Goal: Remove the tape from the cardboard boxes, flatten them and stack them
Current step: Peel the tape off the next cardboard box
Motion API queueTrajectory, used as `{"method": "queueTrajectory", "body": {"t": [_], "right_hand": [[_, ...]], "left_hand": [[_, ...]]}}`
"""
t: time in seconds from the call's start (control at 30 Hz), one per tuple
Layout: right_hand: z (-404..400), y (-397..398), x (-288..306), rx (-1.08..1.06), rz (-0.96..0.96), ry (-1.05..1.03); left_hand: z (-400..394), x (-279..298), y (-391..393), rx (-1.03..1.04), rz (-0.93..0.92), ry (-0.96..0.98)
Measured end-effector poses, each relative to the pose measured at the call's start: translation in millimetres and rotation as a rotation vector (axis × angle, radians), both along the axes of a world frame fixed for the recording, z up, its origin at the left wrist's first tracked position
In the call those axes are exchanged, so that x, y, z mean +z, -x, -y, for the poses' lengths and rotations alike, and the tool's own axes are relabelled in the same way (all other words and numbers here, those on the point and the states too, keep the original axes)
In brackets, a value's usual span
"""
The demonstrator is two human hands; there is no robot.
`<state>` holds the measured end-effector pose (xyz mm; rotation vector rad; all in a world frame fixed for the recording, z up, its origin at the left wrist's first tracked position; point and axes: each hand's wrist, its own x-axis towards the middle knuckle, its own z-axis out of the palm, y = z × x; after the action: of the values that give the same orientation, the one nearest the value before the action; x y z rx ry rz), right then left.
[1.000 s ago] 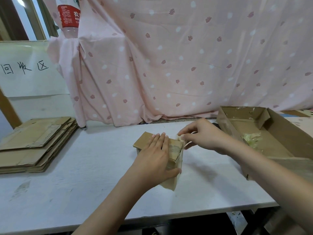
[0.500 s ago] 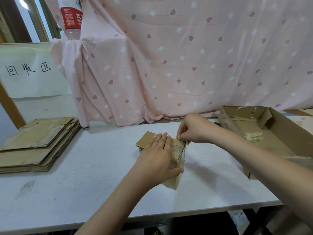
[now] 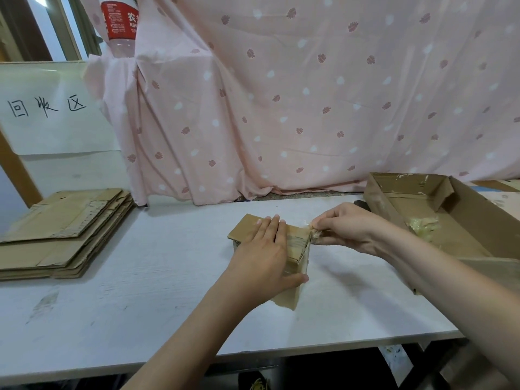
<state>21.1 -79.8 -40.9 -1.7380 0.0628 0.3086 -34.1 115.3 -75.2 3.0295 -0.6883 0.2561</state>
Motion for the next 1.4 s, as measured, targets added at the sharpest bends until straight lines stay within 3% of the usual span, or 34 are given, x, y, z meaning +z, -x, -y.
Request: {"method": "queueTrajectory", "body": {"t": [0.23,0.43,0.87,1.13,1.4], "right_hand": [[19.7,11.2,3.8,0.009,0.246,0.419],[30.9,27.5,3.5,0.026,0.169,0.149],[20.2,44.1,-5.8,-0.001,0.314,0.396],[22.4,68.7,28.3,-0.075,0.639,0.534],[50.8,50.5,18.8,-0.123,0.538,0.623]], "left_hand": [[0.1,-2.1,-2.3,0.032,-0.007,-0.006],[0.9,-2.0,-3.2,0.052,-0.017,-0.023],[3.9,-0.3,-4.8,0.072,-0.041,-0.026],[-3.9,5.1,-18.2,0.156,-0.077,-0.075],[-7.8,10.6,-24.1,0.101,-0.114,-0.193]]}}
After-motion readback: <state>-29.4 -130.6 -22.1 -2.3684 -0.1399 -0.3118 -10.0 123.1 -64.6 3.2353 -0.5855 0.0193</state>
